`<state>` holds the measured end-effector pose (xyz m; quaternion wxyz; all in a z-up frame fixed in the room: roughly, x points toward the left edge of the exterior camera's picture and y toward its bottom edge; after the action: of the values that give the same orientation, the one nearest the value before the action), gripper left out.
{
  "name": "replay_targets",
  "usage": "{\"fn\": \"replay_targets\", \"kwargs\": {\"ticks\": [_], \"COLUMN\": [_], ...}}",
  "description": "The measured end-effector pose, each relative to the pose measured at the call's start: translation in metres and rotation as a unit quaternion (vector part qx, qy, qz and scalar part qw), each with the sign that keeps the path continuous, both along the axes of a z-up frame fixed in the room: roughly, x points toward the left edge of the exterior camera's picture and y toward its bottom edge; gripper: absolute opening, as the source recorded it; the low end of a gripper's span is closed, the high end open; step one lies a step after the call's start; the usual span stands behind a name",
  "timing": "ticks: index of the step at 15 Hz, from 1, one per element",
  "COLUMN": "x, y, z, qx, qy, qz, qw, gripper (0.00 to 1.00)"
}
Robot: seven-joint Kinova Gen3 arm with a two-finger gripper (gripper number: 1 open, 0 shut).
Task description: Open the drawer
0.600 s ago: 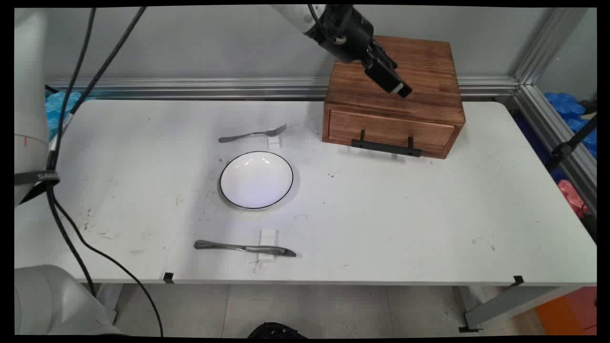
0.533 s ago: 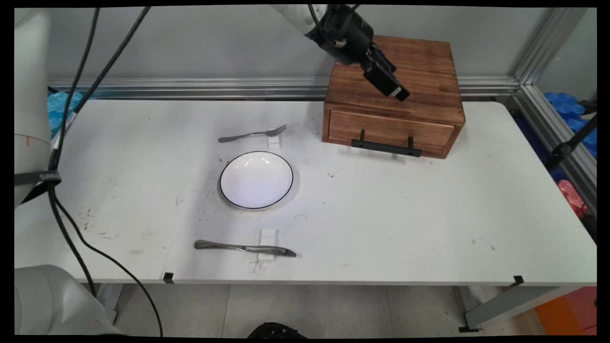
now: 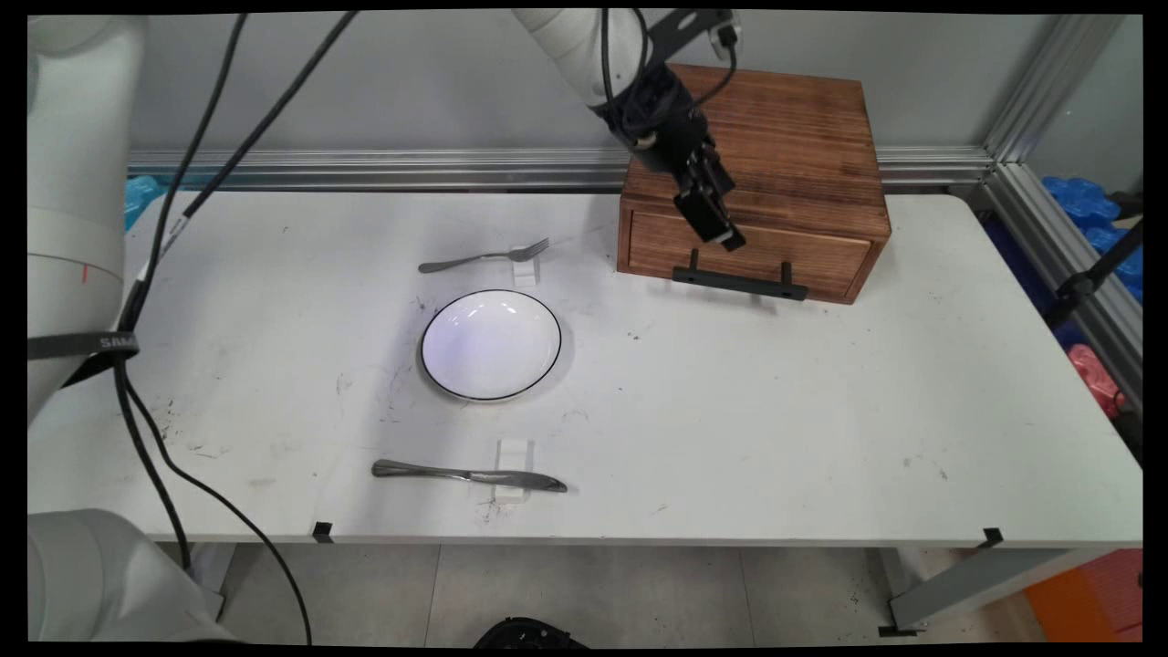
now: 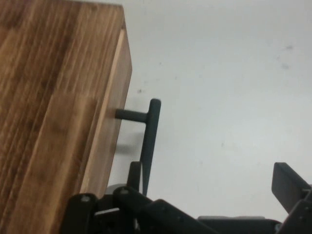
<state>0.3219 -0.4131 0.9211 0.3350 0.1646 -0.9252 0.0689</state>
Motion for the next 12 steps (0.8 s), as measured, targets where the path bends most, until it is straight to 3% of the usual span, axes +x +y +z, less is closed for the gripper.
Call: {"fn": "replay_targets", "kwargs": {"ticks": [12], "x": [-0.036], "y": [-0.025], "z": [-0.048], "qx": [0.018], "qy": [-0.101], "qz": [0.007], "qw": [0.9947], "gripper": [1.00]}}
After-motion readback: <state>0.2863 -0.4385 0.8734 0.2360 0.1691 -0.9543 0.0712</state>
